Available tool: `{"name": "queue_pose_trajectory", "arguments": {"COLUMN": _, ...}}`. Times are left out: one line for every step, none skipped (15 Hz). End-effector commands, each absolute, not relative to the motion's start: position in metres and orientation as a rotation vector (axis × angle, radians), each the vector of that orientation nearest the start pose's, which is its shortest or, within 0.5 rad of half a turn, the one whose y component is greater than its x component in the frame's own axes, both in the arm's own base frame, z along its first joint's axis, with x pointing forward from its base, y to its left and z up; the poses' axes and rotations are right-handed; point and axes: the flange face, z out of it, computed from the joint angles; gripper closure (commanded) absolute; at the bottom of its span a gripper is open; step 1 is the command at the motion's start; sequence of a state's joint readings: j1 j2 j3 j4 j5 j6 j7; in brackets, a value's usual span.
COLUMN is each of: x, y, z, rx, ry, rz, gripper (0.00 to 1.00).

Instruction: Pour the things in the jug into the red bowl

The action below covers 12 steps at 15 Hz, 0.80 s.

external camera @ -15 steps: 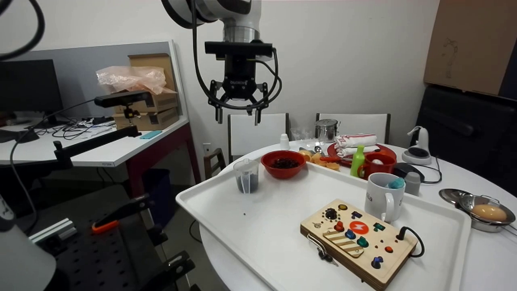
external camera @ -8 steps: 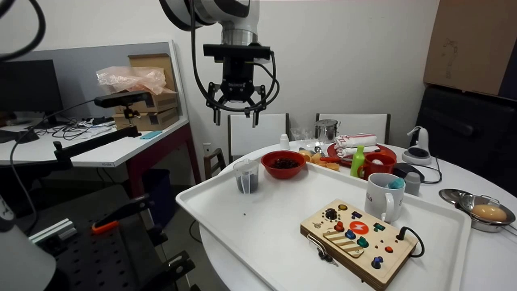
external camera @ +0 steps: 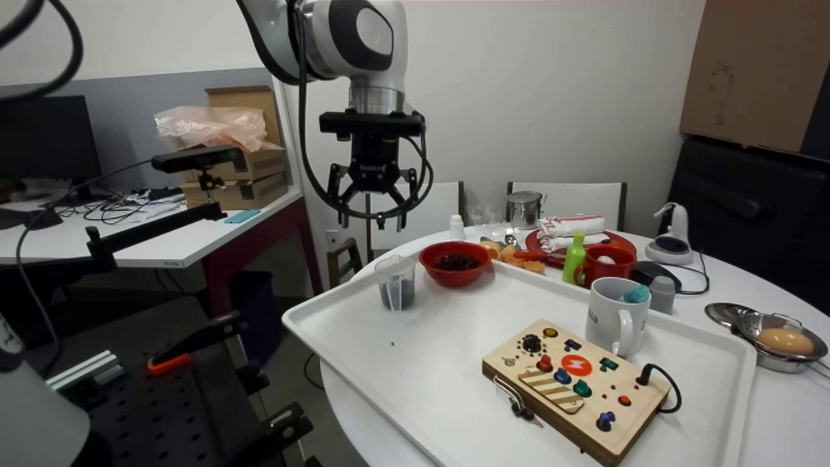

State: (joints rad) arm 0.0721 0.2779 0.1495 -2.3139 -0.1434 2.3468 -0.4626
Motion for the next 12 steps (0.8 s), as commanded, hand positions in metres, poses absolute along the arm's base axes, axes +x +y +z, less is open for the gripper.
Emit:
{"name": "queue_pose_trajectory", "arguments": {"x": 0.488, "y": 0.114, "z": 0.185, "rx": -2.919, "ry": -1.25, "rz": 0.328, "gripper": 0.0}}
{"name": "queue_pose_trajectory", "arguments": {"x": 0.488, "y": 0.114, "z": 0.178, "rx": -2.916, "ry": -1.271, "rz": 0.337, "gripper": 0.0}}
{"name": "queue_pose_trajectory", "arguments": {"x": 0.487, "y": 0.114, "z": 0.172, "rx": -2.914, "ry": -1.287, "rz": 0.346, "gripper": 0.0}}
{"name": "queue_pose_trajectory", "arguments": {"x": 0.486, "y": 0.113, "z": 0.166, "rx": -2.911, "ry": -1.298, "rz": 0.352, "gripper": 0.0}}
{"name": "queue_pose_trajectory", "arguments": {"x": 0.485, "y": 0.112, "z": 0.162, "rx": -2.909, "ry": -1.303, "rz": 0.361, "gripper": 0.0}}
{"name": "queue_pose_trajectory", "arguments": {"x": 0.484, "y": 0.108, "z": 0.162, "rx": -2.899, "ry": -1.302, "rz": 0.355, "gripper": 0.0}}
{"name": "queue_pose_trajectory", "arguments": {"x": 0.483, "y": 0.11, "z": 0.167, "rx": -2.89, "ry": -1.289, "rz": 0.372, "gripper": 0.0}}
{"name": "queue_pose_trajectory", "arguments": {"x": 0.483, "y": 0.109, "z": 0.163, "rx": -2.888, "ry": -1.288, "rz": 0.375, "gripper": 0.0}}
{"name": "queue_pose_trajectory", "arguments": {"x": 0.483, "y": 0.109, "z": 0.162, "rx": -2.888, "ry": -1.287, "rz": 0.376, "gripper": 0.0}}
{"name": "queue_pose_trajectory", "arguments": {"x": 0.483, "y": 0.109, "z": 0.162, "rx": -2.888, "ry": -1.286, "rz": 0.375, "gripper": 0.0}}
{"name": "queue_pose_trajectory", "arguments": {"x": 0.483, "y": 0.109, "z": 0.162, "rx": -2.889, "ry": -1.286, "rz": 0.375, "gripper": 0.0}}
{"name": "queue_pose_trajectory", "arguments": {"x": 0.483, "y": 0.102, "z": 0.16, "rx": -2.916, "ry": -1.317, "rz": 0.355, "gripper": 0.0}}
